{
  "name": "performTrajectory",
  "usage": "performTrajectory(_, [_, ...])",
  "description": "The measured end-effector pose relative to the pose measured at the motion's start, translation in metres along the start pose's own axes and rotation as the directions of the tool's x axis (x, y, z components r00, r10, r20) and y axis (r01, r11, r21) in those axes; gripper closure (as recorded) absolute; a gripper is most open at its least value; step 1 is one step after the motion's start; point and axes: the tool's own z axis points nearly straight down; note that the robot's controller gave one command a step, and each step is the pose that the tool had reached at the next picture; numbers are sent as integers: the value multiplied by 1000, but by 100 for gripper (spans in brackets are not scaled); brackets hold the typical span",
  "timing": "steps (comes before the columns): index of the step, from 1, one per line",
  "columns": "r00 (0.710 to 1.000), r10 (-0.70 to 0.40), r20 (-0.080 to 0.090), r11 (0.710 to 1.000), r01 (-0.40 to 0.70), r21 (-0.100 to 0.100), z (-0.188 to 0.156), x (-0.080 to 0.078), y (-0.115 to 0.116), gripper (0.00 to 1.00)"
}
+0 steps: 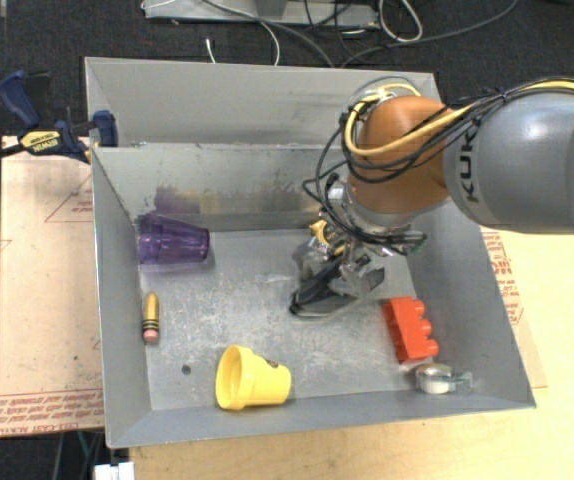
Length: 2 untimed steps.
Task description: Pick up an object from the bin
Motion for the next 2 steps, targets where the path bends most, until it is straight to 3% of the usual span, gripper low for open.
performTrajectory(1, [979, -203, 16, 979, 203, 16, -1, 26, -25, 100])
performTrajectory(2, [995, -100, 20, 995, 100, 17, -1, 45, -35, 100])
